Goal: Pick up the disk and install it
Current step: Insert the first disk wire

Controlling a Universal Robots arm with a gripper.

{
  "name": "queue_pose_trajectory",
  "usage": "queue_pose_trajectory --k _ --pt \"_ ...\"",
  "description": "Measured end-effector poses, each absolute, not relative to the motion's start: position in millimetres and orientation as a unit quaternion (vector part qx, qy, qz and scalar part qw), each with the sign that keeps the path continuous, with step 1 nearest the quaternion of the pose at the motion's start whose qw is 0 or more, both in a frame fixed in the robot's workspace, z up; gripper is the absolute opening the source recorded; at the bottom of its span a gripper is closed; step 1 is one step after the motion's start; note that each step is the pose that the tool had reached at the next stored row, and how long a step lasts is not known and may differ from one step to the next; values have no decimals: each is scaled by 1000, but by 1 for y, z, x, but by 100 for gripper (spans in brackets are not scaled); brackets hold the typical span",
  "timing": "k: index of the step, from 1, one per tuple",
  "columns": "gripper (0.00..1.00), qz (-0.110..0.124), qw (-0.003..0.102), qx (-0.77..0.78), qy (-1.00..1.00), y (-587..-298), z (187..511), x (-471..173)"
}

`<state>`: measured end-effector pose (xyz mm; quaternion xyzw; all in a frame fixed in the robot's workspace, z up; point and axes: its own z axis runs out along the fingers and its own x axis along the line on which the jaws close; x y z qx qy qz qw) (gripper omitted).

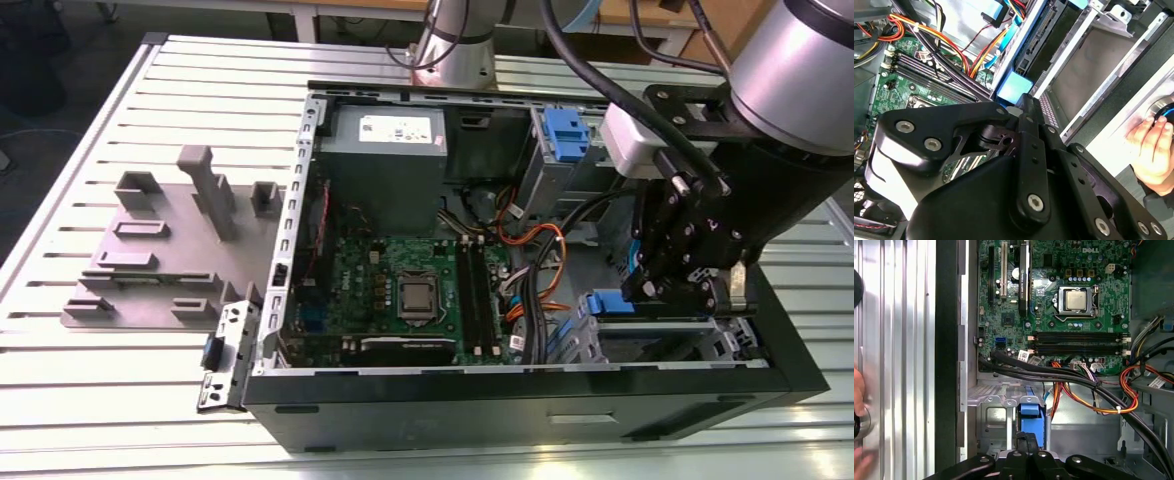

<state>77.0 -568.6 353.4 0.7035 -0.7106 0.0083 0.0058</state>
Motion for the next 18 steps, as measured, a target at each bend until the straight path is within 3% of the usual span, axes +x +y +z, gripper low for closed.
queue_pose_trajectory --k 18 --pt "11 8 6 704 -711 -569 352 120"
